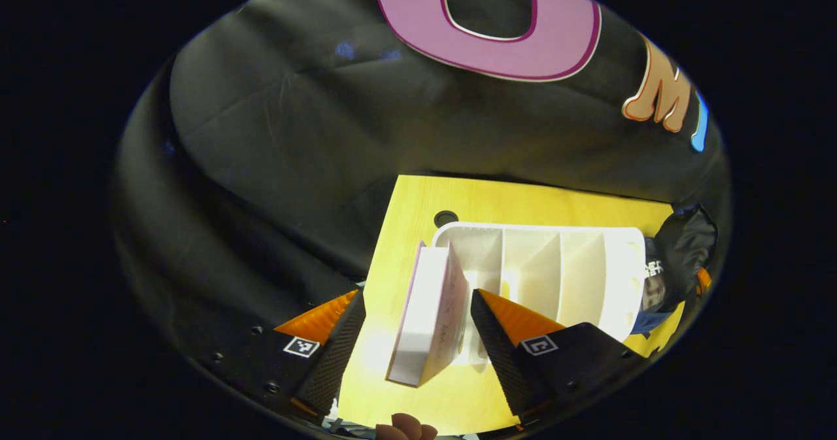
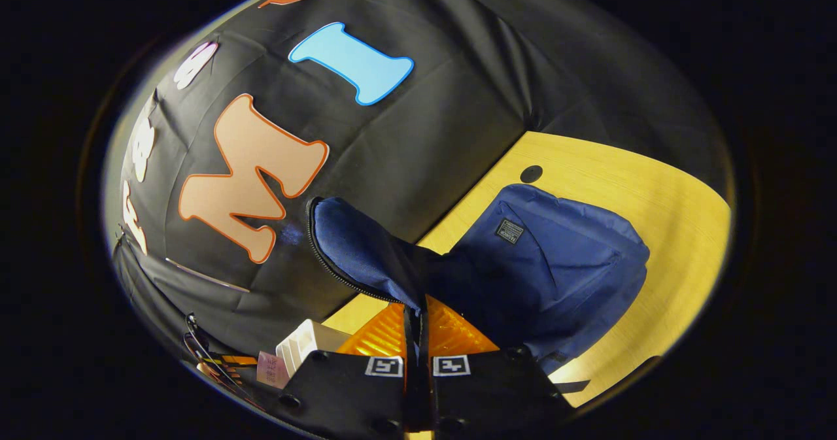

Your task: Open the schoolbag, grab two books from the bookshelf and put them into the schoolbag.

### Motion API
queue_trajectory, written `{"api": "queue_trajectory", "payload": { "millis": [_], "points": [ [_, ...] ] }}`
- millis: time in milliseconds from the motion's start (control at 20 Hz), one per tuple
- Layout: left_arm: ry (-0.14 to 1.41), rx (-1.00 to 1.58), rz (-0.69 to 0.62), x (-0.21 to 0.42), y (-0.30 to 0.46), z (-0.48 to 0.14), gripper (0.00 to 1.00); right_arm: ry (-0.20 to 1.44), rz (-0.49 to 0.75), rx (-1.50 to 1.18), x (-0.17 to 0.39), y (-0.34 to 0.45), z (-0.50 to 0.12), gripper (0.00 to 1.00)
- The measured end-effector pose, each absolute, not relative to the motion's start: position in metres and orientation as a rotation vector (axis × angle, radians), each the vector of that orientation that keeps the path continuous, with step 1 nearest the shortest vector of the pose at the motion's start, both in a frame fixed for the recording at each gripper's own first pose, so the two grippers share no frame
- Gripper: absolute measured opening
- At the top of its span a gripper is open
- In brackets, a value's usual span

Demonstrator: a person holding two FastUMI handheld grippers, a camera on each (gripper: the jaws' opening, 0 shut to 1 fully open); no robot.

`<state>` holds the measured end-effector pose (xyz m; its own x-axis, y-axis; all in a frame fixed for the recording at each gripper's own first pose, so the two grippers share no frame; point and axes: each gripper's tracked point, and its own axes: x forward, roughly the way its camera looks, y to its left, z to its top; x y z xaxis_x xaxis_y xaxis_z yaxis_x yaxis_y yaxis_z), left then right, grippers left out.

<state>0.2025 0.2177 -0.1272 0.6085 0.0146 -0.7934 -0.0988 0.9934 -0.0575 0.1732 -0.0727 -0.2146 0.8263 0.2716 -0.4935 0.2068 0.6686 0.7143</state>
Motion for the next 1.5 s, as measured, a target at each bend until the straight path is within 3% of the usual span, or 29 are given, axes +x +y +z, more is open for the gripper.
{"api": "queue_trajectory", "payload": {
  "millis": [450,800,1000,1100,1150,1300,1350,1500],
  "points": [
    [1.039,-0.193,0.045,0.195,0.223,-0.158,0.94,0.615,0.02,0.845,0.171,-0.076,-0.213,0.03],
    [1.081,-0.183,0.007,0.196,0.221,-0.153,0.87,0.614,0.016,0.851,0.17,-0.076,-0.213,0.03],
    [1.112,-0.162,0.003,0.192,0.212,-0.158,0.74,0.613,0.014,0.858,0.17,-0.077,-0.213,0.03],
    [1.13,-0.165,0.002,0.19,0.208,-0.159,0.65,0.612,0.014,0.861,0.17,-0.077,-0.214,0.03],
    [1.134,-0.166,0.003,0.189,0.208,-0.155,0.55,0.611,0.013,0.862,0.17,-0.077,-0.214,0.03],
    [1.142,-0.178,-0.021,0.189,0.201,-0.159,0.46,0.608,0.009,0.869,0.17,-0.079,-0.214,0.03],
    [1.14,-0.182,-0.041,0.19,0.196,-0.159,0.38,0.608,0.008,0.87,0.169,-0.079,-0.214,0.03],
    [1.132,-0.172,-0.075,0.19,0.189,-0.155,0.33,0.606,0.005,0.872,0.169,-0.081,-0.214,0.03]
  ]
}}
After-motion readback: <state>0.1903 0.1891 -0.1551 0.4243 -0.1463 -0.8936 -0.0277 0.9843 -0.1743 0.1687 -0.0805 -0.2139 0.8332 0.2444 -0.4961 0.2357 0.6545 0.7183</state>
